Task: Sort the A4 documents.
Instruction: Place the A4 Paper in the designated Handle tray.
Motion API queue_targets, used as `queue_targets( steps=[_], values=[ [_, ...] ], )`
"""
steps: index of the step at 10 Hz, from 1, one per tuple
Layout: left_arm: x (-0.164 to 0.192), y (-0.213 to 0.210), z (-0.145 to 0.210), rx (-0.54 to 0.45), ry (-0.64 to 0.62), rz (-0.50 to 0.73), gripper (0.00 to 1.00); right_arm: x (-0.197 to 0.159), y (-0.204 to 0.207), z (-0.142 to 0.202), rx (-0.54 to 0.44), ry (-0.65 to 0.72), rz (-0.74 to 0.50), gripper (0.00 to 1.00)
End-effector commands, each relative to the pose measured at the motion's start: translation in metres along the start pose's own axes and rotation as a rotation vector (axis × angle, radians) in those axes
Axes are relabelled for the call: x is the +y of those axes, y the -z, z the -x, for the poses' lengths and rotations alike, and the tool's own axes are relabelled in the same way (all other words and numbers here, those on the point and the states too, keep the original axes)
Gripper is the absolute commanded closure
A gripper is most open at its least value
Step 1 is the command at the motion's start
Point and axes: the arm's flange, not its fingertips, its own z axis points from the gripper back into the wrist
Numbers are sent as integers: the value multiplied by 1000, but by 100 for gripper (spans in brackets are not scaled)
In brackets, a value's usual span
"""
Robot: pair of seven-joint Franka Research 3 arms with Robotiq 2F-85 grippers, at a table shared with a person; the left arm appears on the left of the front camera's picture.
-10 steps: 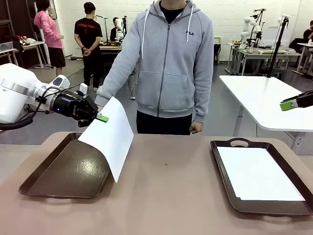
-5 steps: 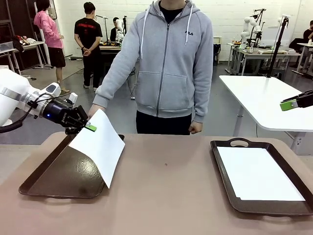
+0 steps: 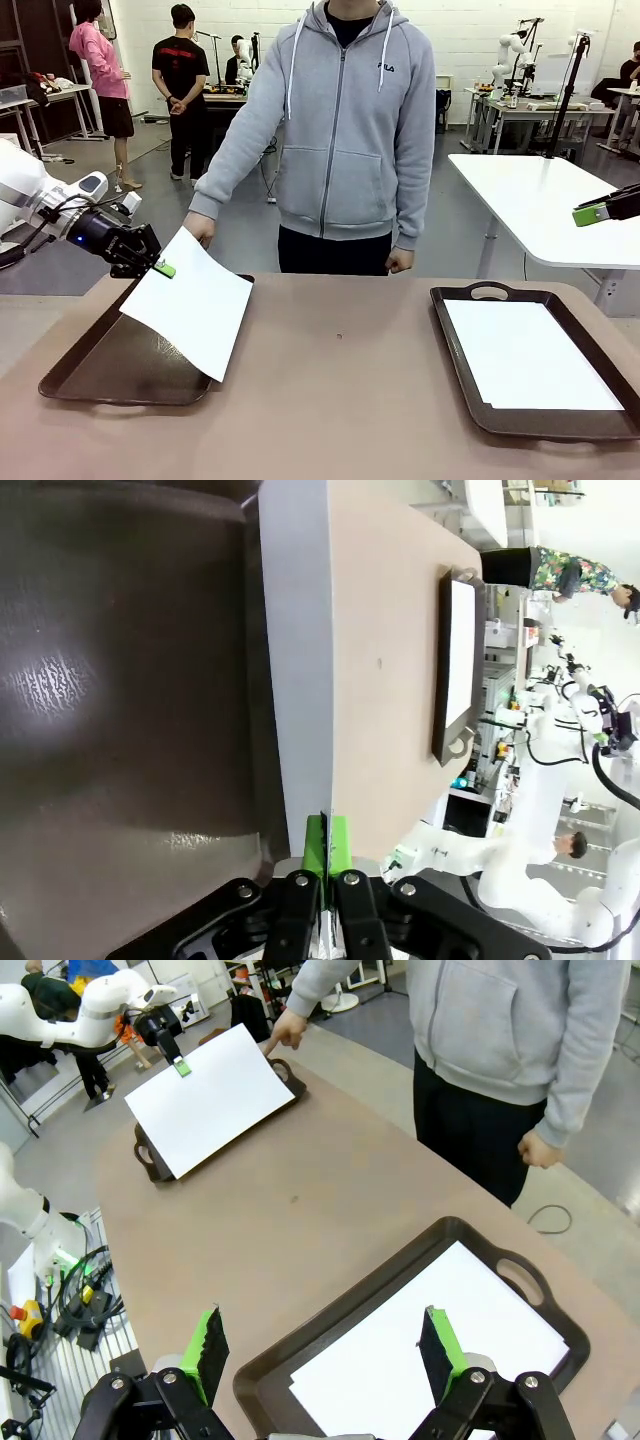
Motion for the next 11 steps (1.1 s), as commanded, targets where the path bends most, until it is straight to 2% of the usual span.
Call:
queue_targets(
  steps=[1,3,5,7,11],
  values=[
    [4,7,1,-6,17,-26,99,0,0,0,-13,-2,-6,0],
    [17,8,-5,-39,13,-88,99,0,0,0,-13,-2,-6,0],
    [29,3,-6,-69,16,-203,99,0,0,0,-13,-2,-6,0],
    [36,-1,-1,-31,25,-323,99,0,0,0,-13,-2,-6,0],
    [35,-7,0,30,79,-382,99,0,0,0,-13,-2,-6,0]
  ],
)
